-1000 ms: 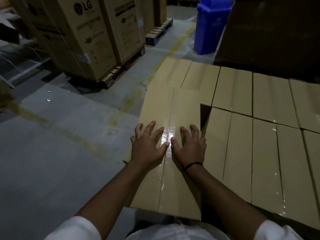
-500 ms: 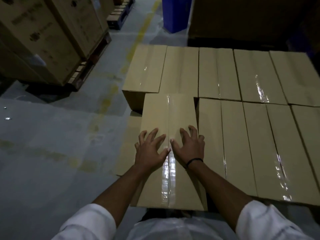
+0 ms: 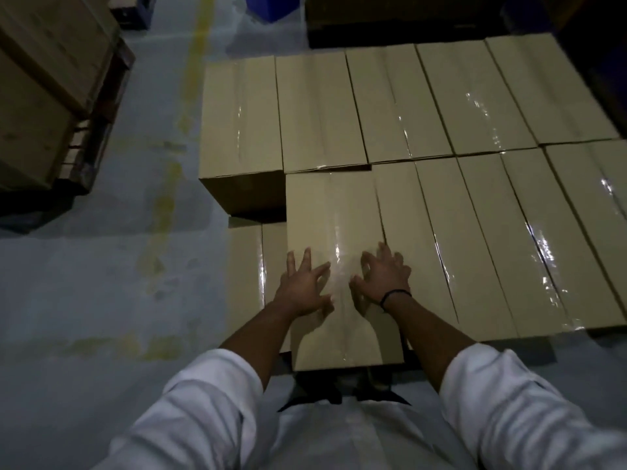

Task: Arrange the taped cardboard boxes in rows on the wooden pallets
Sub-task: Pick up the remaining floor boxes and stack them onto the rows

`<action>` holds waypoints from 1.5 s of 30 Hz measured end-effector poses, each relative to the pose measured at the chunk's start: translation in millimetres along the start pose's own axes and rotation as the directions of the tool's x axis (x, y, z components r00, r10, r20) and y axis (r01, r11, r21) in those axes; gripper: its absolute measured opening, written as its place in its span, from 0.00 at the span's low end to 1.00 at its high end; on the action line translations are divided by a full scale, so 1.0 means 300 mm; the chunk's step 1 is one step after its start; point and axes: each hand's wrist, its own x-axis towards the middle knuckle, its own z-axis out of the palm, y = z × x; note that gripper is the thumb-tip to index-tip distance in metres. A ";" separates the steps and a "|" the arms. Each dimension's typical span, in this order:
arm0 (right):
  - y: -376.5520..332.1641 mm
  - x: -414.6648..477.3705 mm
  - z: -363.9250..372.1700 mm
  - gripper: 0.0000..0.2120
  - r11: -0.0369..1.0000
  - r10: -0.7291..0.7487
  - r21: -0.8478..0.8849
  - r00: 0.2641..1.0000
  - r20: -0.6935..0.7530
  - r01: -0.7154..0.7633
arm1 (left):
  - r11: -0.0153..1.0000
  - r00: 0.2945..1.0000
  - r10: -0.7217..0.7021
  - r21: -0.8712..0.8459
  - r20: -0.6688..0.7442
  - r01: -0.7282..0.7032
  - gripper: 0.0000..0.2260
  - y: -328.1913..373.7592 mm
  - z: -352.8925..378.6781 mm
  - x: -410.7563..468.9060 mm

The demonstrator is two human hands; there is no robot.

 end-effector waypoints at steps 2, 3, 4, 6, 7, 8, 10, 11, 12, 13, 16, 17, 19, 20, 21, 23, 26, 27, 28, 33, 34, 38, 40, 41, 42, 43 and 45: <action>0.029 -0.015 0.051 0.38 0.997 0.045 -0.063 0.992 0.116 -0.038 | 0.999 0.991 -0.023 0.044 0.134 0.017 0.42 -0.011 0.028 0.003; 0.041 -0.029 0.075 0.40 0.996 0.056 -0.078 0.988 0.141 -0.045 | 0.998 0.984 -0.020 0.062 0.176 0.009 0.43 -0.016 0.047 -0.004; 0.053 -0.050 0.100 0.42 0.995 0.059 -0.088 0.986 0.154 -0.046 | 0.996 0.980 -0.010 0.087 0.198 -0.008 0.44 -0.021 0.073 -0.014; 0.077 -0.096 0.137 0.44 0.993 0.053 -0.110 0.986 0.160 -0.035 | 0.986 0.981 0.009 0.163 0.194 -0.041 0.47 -0.032 0.122 -0.039; 0.089 -0.118 0.148 0.45 0.992 0.051 -0.122 0.985 0.162 -0.032 | 0.978 0.982 0.015 0.200 0.191 -0.054 0.48 -0.037 0.144 -0.050; 0.100 -0.139 0.156 0.45 0.990 0.049 -0.135 0.985 0.165 -0.027 | 0.972 0.982 0.023 0.226 0.190 -0.066 0.49 -0.039 0.163 -0.060; 0.120 -0.182 0.170 0.46 0.987 0.030 -0.163 0.986 0.164 -0.003 | 0.964 0.982 0.034 0.254 0.185 -0.081 0.51 -0.034 0.191 -0.089; 0.126 -0.195 0.177 0.46 0.985 0.021 -0.173 0.986 0.168 0.009 | 0.962 0.983 0.034 0.259 0.183 -0.081 0.51 -0.031 0.195 -0.098; 0.134 -0.210 0.182 0.47 0.983 0.012 -0.184 0.985 0.172 0.020 | 0.964 0.983 0.028 0.256 0.182 -0.075 0.51 -0.025 0.201 -0.109; 0.143 -0.228 0.187 0.48 0.980 0.001 -0.198 0.984 0.177 0.035 | 0.967 0.983 0.020 0.247 0.180 -0.065 0.51 -0.017 0.212 -0.123; 0.168 -0.269 0.199 0.51 0.970 -0.037 -0.230 0.978 0.207 0.085 | 0.974 0.984 -0.004 0.222 0.178 -0.036 0.52 0.006 0.251 -0.164; 0.177 -0.281 0.203 0.52 0.966 -0.048 -0.239 0.975 0.217 0.101 | 0.975 0.986 -0.009 0.219 0.167 -0.029 0.52 0.015 0.266 -0.180; 0.194 -0.304 0.209 0.54 0.960 -0.070 -0.248 0.970 0.234 0.129 | 0.978 0.991 -0.021 0.210 0.129 -0.007 0.51 0.029 0.293 -0.213; 0.206 -0.315 0.214 0.55 0.957 -0.083 -0.251 0.967 0.243 0.145 | 0.981 0.994 -0.034 0.196 0.108 0.012 0.50 0.033 0.308 -0.231; 0.217 -0.322 0.217 0.56 0.954 -0.098 -0.253 0.963 0.250 0.163 | 0.984 0.995 -0.051 0.174 0.089 0.035 0.48 0.036 0.323 -0.247; 0.236 -0.334 0.217 0.57 0.947 -0.131 -0.254 0.957 0.260 0.198 | 0.986 0.996 -0.070 0.153 0.061 0.060 0.47 0.034 0.356 -0.274; 0.261 -0.344 0.217 0.56 0.937 -0.165 -0.265 0.956 0.243 0.229 | 0.982 0.997 -0.071 0.175 0.023 0.065 0.47 0.025 0.397 -0.304; 0.266 -0.346 0.216 0.55 0.934 -0.168 -0.272 0.958 0.234 0.231 | 0.981 0.998 -0.069 0.182 0.012 0.065 0.46 0.026 0.404 -0.311; 0.271 -0.351 0.217 0.55 0.934 -0.164 -0.275 0.959 0.230 0.226 | 0.979 0.998 -0.066 0.196 0.004 0.064 0.44 0.028 0.409 -0.317; 0.290 -0.351 0.231 0.54 0.949 -0.164 -0.239 0.968 0.191 0.208 | 0.978 0.997 -0.066 0.196 -0.037 0.072 0.44 0.031 0.405 -0.311; 0.297 -0.343 0.233 0.54 0.954 -0.163 -0.219 0.969 0.186 0.203 | 0.980 0.997 -0.070 0.185 -0.042 0.077 0.43 0.029 0.407 -0.309; 0.322 -0.319 0.237 0.54 0.961 -0.162 -0.197 0.972 0.168 0.194 | 0.981 0.995 -0.067 0.179 -0.077 0.080 0.38 0.043 0.416 -0.295; 0.322 -0.315 0.239 0.54 0.961 -0.157 -0.203 0.975 0.160 0.189 | 0.979 0.995 -0.068 0.187 -0.073 0.080 0.37 0.046 0.414 -0.290; 0.319 -0.314 0.240 0.53 0.961 -0.155 -0.206 0.974 0.162 0.187 | 0.979 0.996 -0.068 0.190 -0.065 0.079 0.38 0.045 0.413 -0.291; 0.316 -0.313 0.241 0.53 0.961 -0.154 -0.205 0.974 0.165 0.187 | 0.977 0.996 -0.068 0.196 -0.059 0.078 0.38 0.042 0.409 -0.291; 0.315 -0.311 0.242 0.53 0.961 -0.155 -0.204 0.974 0.165 0.188 | 0.976 0.996 -0.068 0.205 -0.052 0.077 0.38 0.039 0.404 -0.290; 0.316 -0.305 0.244 0.53 0.960 -0.161 -0.205 0.974 0.158 0.192 | 0.973 0.997 -0.074 0.216 -0.035 0.080 0.38 0.037 0.397 -0.286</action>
